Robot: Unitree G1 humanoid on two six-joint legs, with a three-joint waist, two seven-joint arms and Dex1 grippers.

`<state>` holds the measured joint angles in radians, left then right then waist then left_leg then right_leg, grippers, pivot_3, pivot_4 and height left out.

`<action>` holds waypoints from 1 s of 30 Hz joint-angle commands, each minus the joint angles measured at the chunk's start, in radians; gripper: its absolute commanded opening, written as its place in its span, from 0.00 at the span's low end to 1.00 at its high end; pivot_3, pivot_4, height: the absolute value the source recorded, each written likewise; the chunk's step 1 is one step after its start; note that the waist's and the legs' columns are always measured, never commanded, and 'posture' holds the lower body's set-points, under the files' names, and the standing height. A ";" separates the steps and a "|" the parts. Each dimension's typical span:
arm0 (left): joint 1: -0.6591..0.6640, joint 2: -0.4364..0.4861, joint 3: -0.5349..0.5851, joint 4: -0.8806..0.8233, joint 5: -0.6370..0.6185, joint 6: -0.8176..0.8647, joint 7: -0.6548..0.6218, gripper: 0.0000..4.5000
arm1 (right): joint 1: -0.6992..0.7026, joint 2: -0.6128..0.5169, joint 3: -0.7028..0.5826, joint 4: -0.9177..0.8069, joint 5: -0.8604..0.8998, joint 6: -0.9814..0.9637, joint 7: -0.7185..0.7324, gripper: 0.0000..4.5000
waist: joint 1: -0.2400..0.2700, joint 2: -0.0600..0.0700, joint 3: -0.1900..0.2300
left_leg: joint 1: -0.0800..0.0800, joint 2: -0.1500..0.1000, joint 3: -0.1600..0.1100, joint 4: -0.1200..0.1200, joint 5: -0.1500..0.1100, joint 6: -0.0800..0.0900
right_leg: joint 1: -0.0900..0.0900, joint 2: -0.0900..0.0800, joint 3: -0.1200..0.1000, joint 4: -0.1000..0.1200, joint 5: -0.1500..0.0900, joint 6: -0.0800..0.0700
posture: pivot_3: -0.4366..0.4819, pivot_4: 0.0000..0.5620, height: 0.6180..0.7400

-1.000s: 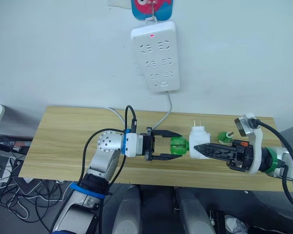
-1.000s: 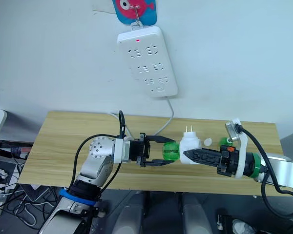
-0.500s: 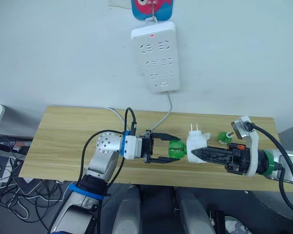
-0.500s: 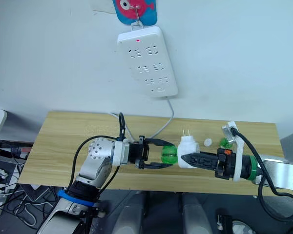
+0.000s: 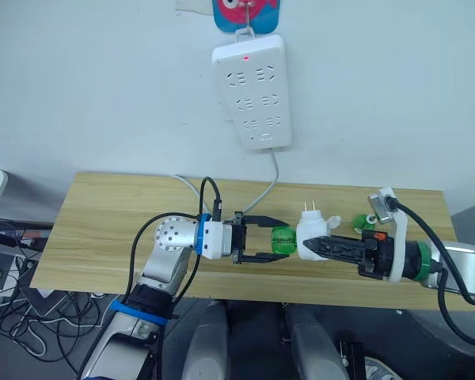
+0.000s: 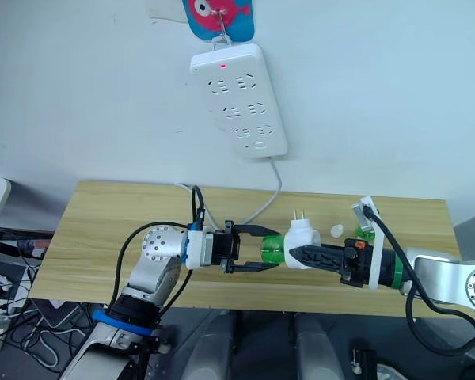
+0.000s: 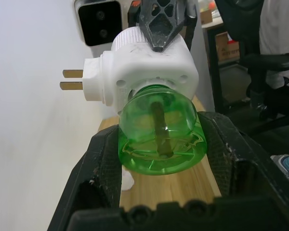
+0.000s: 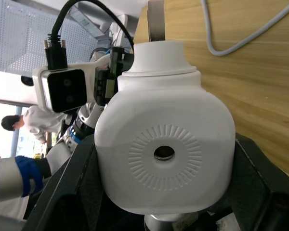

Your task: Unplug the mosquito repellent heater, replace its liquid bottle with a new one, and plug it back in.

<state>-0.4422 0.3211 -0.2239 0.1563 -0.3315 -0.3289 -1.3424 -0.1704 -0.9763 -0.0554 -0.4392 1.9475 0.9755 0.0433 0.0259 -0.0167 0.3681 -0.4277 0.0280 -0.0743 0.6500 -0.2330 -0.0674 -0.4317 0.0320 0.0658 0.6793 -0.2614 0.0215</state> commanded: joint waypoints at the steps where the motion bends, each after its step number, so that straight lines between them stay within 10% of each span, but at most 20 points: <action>1: -0.002 -0.026 -0.025 -0.054 -0.026 -0.007 -0.004 0.50 | -0.007 0.026 0.008 -0.054 0.025 -0.024 -0.037 0.66 | 0.000 0.000 0.000 | 0.000 0.000 0.000 0.000 0.000 0.000 | 0.000 0.000 0.000 0.000 0.000 0.000 | 0.65 0.60 1.00; 13: -0.011 -0.038 -0.024 -0.052 -0.044 0.002 -0.029 0.50 | 0.017 0.026 0.002 -0.069 0.025 -0.009 0.019 0.66 | 0.000 0.000 0.000 | 0.000 0.000 0.000 0.000 0.000 0.000 | 0.000 0.000 0.000 0.000 0.000 0.000 | 0.64 0.60 1.00; 18: -0.011 -0.035 -0.021 -0.055 -0.039 0.010 -0.027 0.50 | 0.026 0.009 -0.008 -0.049 0.025 0.004 0.045 0.99 | 0.000 0.000 0.000 | 0.000 0.000 0.000 0.001 0.000 0.000 | 0.000 0.000 0.000 0.001 0.000 0.000 | 0.64 0.61 1.00; 30: -0.023 -0.033 -0.018 -0.042 -0.029 0.045 0.029 0.50 | 0.072 0.017 0.007 -0.089 0.025 -0.024 0.072 0.99 | 0.000 0.000 0.000 | 0.000 0.000 -0.001 0.002 0.000 0.000 | 0.000 0.000 0.000 0.001 0.000 0.000 | 0.64 0.62 1.00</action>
<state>-0.4577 0.2973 -0.2480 0.1386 -0.3525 -0.2880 -1.3316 -0.1082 -0.9693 -0.0535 -0.4677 1.9472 0.9649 0.0942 0.0258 -0.0168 0.3681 -0.4283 0.0282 -0.0755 0.6525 -0.2329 -0.0672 -0.4313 0.0317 0.0657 0.6806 -0.2613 0.0214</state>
